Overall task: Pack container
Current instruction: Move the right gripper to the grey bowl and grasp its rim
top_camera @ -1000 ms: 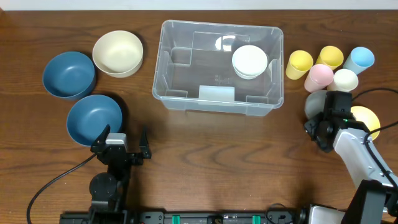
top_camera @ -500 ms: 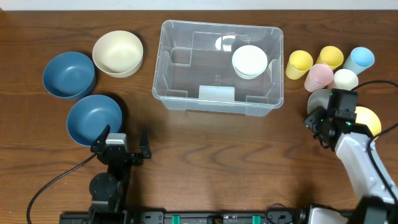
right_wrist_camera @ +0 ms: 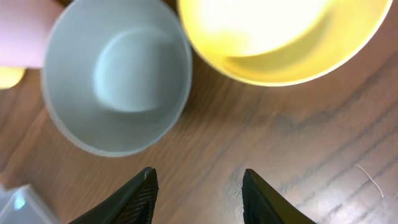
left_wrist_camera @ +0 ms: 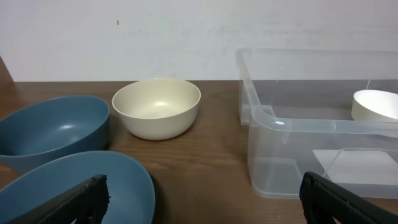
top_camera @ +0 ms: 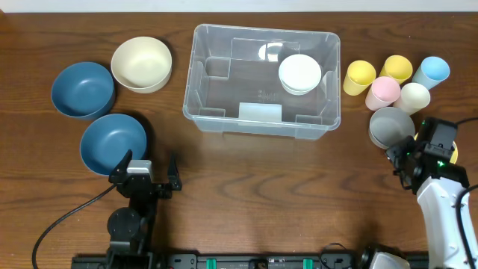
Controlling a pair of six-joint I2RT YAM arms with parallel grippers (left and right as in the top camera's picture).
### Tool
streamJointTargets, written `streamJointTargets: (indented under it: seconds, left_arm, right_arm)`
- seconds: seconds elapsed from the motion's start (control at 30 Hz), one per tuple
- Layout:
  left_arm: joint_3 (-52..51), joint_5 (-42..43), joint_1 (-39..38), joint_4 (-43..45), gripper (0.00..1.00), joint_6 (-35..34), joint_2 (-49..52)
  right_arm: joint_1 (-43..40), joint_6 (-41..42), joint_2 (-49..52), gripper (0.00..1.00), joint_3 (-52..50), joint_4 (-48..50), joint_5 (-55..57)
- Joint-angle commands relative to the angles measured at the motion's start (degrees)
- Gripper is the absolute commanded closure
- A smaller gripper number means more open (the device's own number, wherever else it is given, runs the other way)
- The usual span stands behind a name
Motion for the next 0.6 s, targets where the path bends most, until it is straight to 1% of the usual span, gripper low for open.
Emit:
streamJointTargets:
  seconds: [0.0,0.33,0.43,0.5,0.57]
  left_arm:
    - [-1.09,-0.66,0.28,-2.1,0.02,0.79,-0.35]
    - [-1.09,-0.66,0.28,-2.12,0.02,0.79,-0.35]
    - [-1.09,-0.66,0.28,-2.1,0.02,0.79,-0.35]
    - [-1.09,-0.66,0.28,-2.12,0.02,0.79,-0.35]
    - [-1.09,-0.66,0.28,-2.1,0.02,0.79,-0.35]
  right_arm:
    - [-1.01,1.55,2.47,0.54,-1.25,2.43,1.2]
    - [-0.98,-0.35,10.25,0.56,-1.4,14.03,1.18]
    - [-0.98,-0.57,12.46,0.56,-1.4,16.02,1.03]
    - [-0.98,-0.57,13.81,0.6,-1.4,16.41,0.7]
    - [-0.98,-0.59,14.67,0.69,-1.4,16.37,0.74]
